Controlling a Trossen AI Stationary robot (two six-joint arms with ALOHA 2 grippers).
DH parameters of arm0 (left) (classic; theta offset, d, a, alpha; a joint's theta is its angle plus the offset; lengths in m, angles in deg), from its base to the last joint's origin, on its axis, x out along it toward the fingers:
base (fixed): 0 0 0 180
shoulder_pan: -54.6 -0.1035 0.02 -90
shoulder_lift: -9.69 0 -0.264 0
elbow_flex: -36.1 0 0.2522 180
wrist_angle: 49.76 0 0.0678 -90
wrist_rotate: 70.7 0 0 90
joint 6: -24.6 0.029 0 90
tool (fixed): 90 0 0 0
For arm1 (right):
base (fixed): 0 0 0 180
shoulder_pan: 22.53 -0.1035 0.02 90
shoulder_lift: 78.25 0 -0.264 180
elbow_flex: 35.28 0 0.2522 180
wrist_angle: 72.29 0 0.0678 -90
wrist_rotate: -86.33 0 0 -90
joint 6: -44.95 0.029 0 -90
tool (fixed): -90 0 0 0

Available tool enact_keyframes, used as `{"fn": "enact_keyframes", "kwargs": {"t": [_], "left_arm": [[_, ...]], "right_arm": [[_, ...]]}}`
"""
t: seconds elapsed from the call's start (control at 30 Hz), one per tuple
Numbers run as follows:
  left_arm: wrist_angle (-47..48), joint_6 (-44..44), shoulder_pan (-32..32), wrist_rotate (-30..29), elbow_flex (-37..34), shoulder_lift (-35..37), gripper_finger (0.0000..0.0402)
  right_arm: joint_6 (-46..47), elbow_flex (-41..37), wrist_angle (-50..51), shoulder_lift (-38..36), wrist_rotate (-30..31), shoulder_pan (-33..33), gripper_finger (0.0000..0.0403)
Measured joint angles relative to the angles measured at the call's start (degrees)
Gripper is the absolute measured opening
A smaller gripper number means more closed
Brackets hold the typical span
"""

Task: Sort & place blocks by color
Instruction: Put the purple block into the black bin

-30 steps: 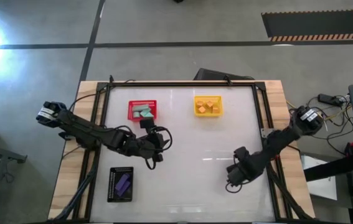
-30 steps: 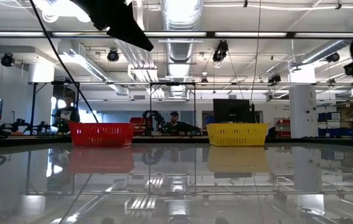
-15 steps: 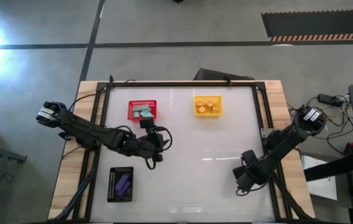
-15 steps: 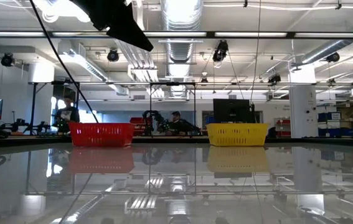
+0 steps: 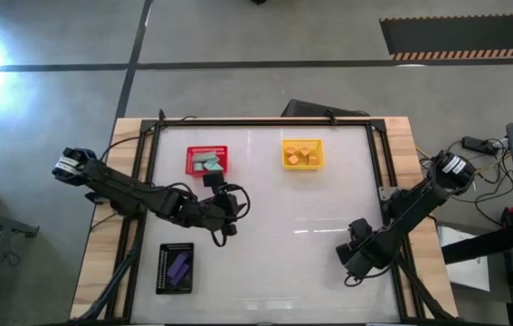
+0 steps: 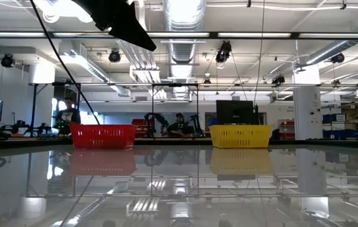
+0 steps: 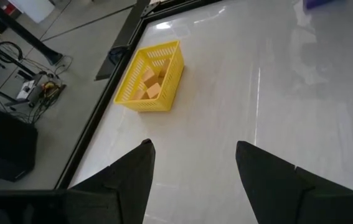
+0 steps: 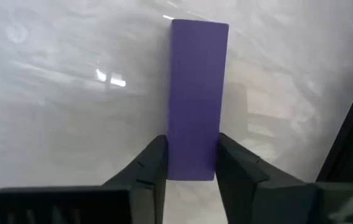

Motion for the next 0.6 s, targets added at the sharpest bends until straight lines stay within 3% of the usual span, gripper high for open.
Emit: {"fn": "enact_keyframes", "kwargs": {"t": [0.17, 0.23, 0.4, 0.6], "left_arm": [[-0.69, -0.08, 0.03, 0.13, -0.02, 0.00, 0.0209], [-2.43, -0.22, 0.09, 1.61, -0.02, -0.03, 0.0209], [-9.46, 0.13, 0.21, 8.17, -0.04, -1.03, 0.0209], [-19.98, 0.33, 0.65, 13.15, -0.09, -3.90, 0.0209]], "right_arm": [[-2.15, 1.31, 1.15, -0.45, 0.35, 0.04, 0.0089], [-4.30, 2.20, 1.13, -1.09, 3.11, 0.02, 0.0089], [-15.50, 5.54, -1.06, -4.57, 19.30, 0.04, 0.0089], [-36.90, 5.62, -13.04, -8.51, 42.92, 0.21, 0.0089]]}}
